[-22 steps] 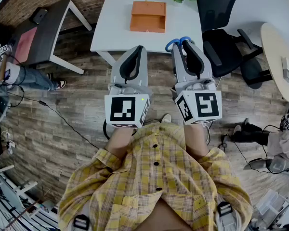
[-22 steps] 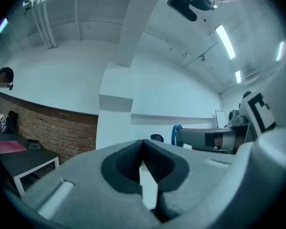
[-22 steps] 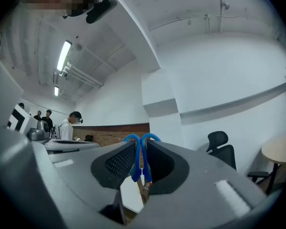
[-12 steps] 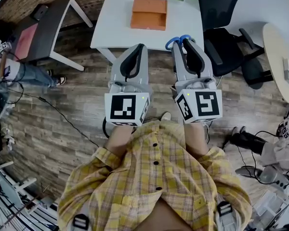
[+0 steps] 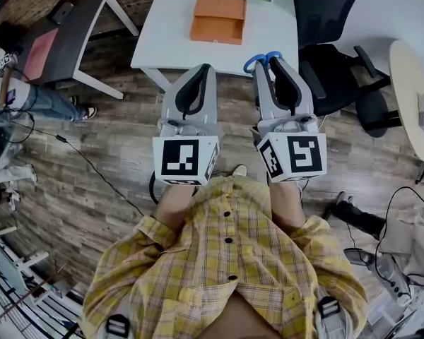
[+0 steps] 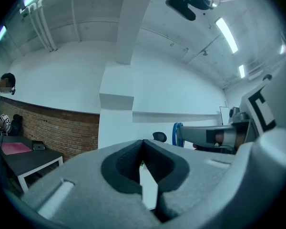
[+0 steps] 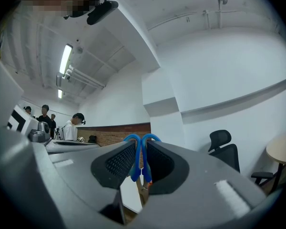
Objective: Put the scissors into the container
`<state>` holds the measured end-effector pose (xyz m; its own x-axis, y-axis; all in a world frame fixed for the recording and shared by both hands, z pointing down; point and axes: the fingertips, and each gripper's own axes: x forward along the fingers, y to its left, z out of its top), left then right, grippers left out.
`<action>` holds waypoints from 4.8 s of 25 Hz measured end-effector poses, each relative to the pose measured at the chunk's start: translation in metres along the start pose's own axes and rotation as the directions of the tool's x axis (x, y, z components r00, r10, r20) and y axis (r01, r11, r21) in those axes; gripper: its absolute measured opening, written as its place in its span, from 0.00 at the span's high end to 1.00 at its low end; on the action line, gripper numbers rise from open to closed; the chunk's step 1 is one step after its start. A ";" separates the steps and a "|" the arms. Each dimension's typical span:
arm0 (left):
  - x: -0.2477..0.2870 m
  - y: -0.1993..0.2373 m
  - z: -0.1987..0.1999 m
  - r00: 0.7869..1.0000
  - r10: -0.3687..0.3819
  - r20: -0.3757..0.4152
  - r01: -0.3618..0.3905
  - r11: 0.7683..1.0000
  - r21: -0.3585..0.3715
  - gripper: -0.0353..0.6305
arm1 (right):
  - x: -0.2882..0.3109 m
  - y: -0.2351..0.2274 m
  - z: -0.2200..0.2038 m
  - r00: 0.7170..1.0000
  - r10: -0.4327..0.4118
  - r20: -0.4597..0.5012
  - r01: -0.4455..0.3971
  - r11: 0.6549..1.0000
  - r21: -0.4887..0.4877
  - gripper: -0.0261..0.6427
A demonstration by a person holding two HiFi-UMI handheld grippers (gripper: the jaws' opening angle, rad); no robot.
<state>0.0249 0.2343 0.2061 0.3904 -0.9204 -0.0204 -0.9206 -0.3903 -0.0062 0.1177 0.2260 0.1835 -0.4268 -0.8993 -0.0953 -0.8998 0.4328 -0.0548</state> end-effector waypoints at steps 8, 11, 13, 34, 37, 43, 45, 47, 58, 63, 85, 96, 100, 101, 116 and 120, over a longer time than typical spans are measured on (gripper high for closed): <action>0.019 -0.023 -0.010 0.999 0.054 -0.011 -0.053 0.998 0.022 0.94 | -0.002 -0.030 -0.007 0.999 0.045 -0.006 -0.045 0.999 0.002 0.84; 0.019 -0.027 -0.012 0.997 0.076 -0.010 -0.076 0.997 0.015 0.94 | -0.001 -0.034 -0.010 0.998 0.062 -0.011 -0.062 0.998 0.010 0.84; 0.020 -0.028 -0.013 0.997 0.080 -0.014 -0.080 0.997 0.013 0.94 | 0.002 -0.037 -0.012 0.998 0.067 -0.015 -0.067 0.998 0.020 0.84; 0.121 0.062 -0.031 0.999 0.013 -0.029 -0.014 1.000 -0.015 0.94 | 0.123 -0.042 -0.035 0.999 0.017 -0.040 -0.016 1.000 0.014 0.84; 0.142 0.081 -0.027 1.000 0.003 -0.014 -0.003 1.000 -0.026 0.94 | 0.151 -0.042 -0.039 0.999 0.005 -0.045 -0.004 1.000 0.018 0.84; 0.173 0.119 -0.028 1.000 -0.020 -0.023 0.019 0.999 -0.044 0.94 | 0.195 -0.040 -0.045 0.998 -0.033 -0.059 0.034 0.999 0.017 0.84; 0.180 0.129 -0.031 0.999 -0.035 -0.034 0.034 0.999 -0.039 0.94 | 0.207 -0.040 -0.046 0.997 -0.051 -0.062 0.052 0.999 0.011 0.84; 0.187 0.140 -0.033 0.998 -0.047 -0.036 0.045 0.998 -0.051 0.94 | 0.219 -0.039 -0.048 0.995 -0.067 -0.068 0.068 0.998 0.005 0.84; 0.229 0.190 -0.042 0.988 -0.137 -0.067 0.133 0.990 -0.055 0.94 | 0.279 -0.032 -0.054 0.988 -0.129 -0.087 0.128 0.992 -0.016 0.84; 0.246 0.205 -0.051 0.979 -0.184 -0.090 0.178 0.981 -0.077 0.94 | 0.301 -0.032 -0.059 0.981 -0.165 -0.105 0.163 0.986 -0.023 0.84; 0.284 0.223 -0.091 0.977 -0.112 -0.181 0.097 0.991 -0.089 0.94 | 0.342 -0.062 -0.103 0.975 -0.096 -0.203 0.099 0.995 0.005 0.84; 0.303 0.229 -0.116 0.970 -0.086 -0.229 0.065 0.993 -0.095 0.94 | 0.368 -0.071 -0.140 0.957 -0.045 -0.288 0.037 0.999 -0.033 0.84; 0.311 0.229 -0.129 0.965 -0.086 -0.249 0.062 0.993 -0.100 0.94 | 0.372 -0.076 -0.153 0.946 -0.045 -0.321 0.029 0.998 -0.053 0.84; 0.313 0.228 -0.133 0.963 -0.088 -0.255 0.063 0.993 -0.102 0.94 | 0.373 -0.078 -0.157 0.942 -0.046 -0.332 0.029 0.998 -0.058 0.84; 0.337 0.226 -0.167 0.944 -0.083 -0.319 0.049 0.992 -0.113 0.94 | 0.388 -0.100 -0.212 0.889 -0.018 -0.457 -0.031 0.995 -0.099 0.84; 0.340 0.228 -0.177 0.938 -0.079 -0.337 0.041 0.992 -0.120 0.94 | 0.392 -0.102 -0.225 0.873 -0.005 -0.487 -0.057 0.992 -0.111 0.84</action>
<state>-0.0513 -0.1717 0.3742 0.4400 -0.8399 0.3178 -0.8970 -0.4274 0.1126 0.0216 -0.1848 0.3753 -0.4127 -0.8177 0.4014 -0.8786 0.4736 0.0616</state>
